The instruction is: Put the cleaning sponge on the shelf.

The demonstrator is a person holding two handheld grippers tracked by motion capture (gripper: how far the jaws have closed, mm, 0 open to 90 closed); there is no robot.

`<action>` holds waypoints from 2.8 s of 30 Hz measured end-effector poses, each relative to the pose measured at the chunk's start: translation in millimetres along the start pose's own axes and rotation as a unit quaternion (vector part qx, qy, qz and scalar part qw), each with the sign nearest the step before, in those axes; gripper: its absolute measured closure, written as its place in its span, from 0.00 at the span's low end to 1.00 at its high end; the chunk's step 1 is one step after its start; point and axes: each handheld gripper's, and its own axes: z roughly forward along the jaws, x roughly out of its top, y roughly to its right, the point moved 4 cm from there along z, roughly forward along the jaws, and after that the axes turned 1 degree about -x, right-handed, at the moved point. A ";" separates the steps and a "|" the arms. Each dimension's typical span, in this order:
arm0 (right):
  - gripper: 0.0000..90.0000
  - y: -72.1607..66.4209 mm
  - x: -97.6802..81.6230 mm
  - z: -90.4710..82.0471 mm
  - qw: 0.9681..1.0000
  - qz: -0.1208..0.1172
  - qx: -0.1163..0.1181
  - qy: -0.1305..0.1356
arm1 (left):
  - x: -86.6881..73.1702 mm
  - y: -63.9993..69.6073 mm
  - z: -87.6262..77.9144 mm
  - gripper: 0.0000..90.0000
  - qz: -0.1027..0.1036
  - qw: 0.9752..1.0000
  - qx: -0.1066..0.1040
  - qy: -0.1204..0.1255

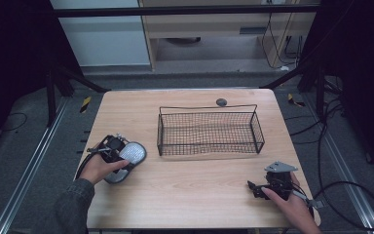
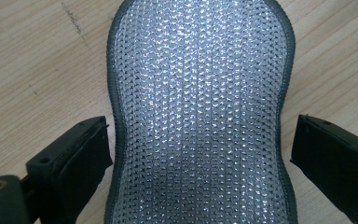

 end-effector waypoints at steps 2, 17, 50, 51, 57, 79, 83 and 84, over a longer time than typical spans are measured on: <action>0.00 0.0 0.0 0.1 1.000 0.000 0.000 0.001 | -0.1 -1.6 2.8 0.04 -0.005 1.000 -0.001 0.000; 0.00 0.0 0.0 0.2 1.000 0.000 0.000 0.001 | -1.7 -3.6 12.7 0.05 -0.014 1.000 -0.014 -0.008; 0.00 0.1 0.0 0.1 1.000 0.000 0.000 0.000 | 4.7 10.1 -49.0 0.14 0.074 0.994 0.019 0.073; 0.00 0.0 0.0 0.0 1.000 0.000 0.000 0.000 | 5.3 11.0 -52.3 0.14 0.078 0.994 0.021 0.077; 0.00 0.0 0.0 0.1 1.000 0.000 0.000 0.001 | 12.6 18.7 -71.0 0.14 0.103 0.990 0.032 0.096; 0.00 0.1 0.0 0.0 1.000 -0.001 0.000 0.000 | 88.1 40.5 -121.0 0.14 0.180 0.972 0.067 0.133; 0.00 0.2 0.0 0.1 1.000 -0.002 0.000 0.000 | 98.5 46.2 -121.9 0.14 0.188 0.970 0.067 0.139; 0.00 0.2 0.0 0.1 1.000 -0.002 0.000 0.000 | 98.9 47.9 -121.9 0.14 0.190 0.969 0.068 0.140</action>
